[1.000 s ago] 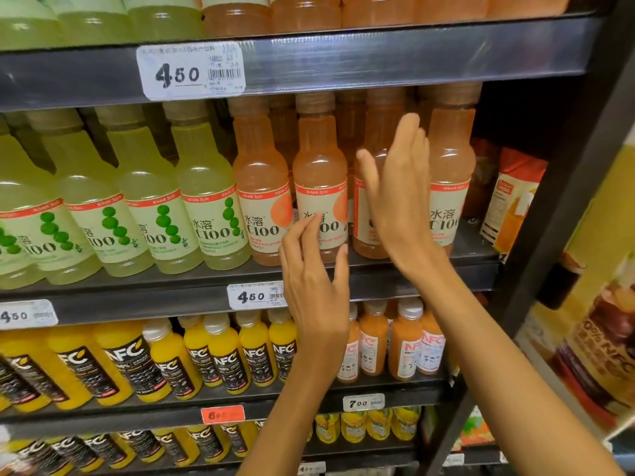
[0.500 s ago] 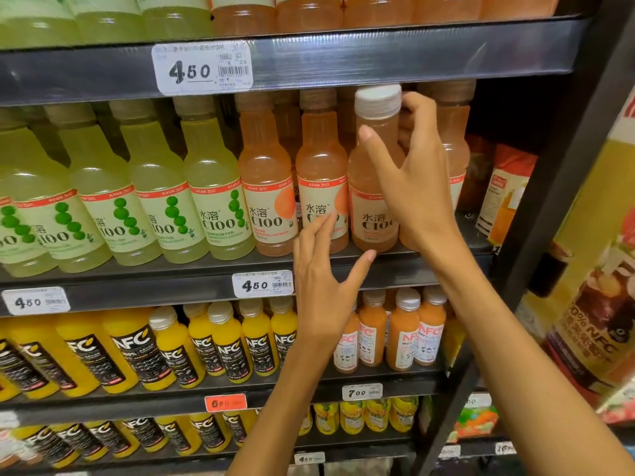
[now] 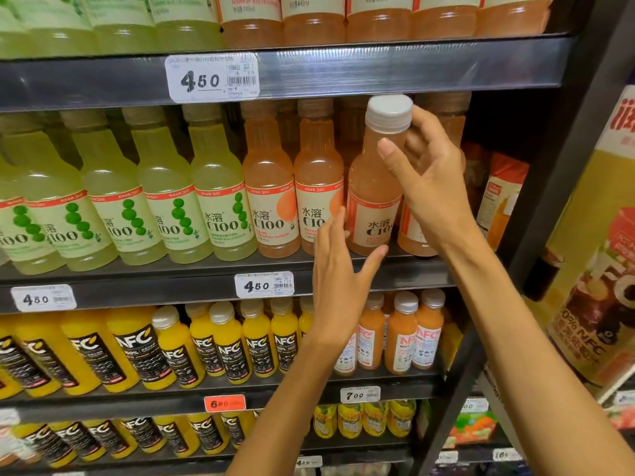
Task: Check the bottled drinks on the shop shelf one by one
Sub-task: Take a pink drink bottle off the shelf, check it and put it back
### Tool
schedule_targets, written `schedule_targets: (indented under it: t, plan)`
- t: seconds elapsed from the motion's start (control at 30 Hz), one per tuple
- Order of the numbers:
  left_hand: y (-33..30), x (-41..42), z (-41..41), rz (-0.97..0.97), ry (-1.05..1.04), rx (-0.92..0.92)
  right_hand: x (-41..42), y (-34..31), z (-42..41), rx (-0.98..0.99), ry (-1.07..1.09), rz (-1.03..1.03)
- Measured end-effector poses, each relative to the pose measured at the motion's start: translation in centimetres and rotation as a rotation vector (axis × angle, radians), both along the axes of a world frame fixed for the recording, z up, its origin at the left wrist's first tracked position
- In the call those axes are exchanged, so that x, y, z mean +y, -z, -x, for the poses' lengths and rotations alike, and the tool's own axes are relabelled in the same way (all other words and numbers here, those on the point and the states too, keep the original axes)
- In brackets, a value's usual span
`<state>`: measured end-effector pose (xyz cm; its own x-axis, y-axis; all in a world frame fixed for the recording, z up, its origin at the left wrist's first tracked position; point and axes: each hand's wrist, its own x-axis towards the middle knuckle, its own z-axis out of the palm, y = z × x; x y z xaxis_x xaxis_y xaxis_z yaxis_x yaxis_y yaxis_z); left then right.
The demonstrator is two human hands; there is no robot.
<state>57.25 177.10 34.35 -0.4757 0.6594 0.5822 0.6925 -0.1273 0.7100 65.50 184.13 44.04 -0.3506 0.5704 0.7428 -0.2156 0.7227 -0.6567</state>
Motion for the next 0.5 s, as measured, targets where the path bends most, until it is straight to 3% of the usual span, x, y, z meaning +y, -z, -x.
schedule_targets:
  t: [0.1, 0.23, 0.5]
  plan:
    - [-0.5, 0.9, -0.4, 0.003, -0.157, 0.149, 0.2, 0.1, 0.1, -0.021, -0.011, -0.014]
    - [-0.9, 1.8, -0.9, -0.042, -0.323, 0.178, 0.4, 0.1, 0.4, -0.014, -0.004, -0.028]
    - [0.1, 2.3, -0.3, -0.186, -0.285, 0.078, 1.1, 0.1, 0.2, -0.015, -0.084, -0.018]
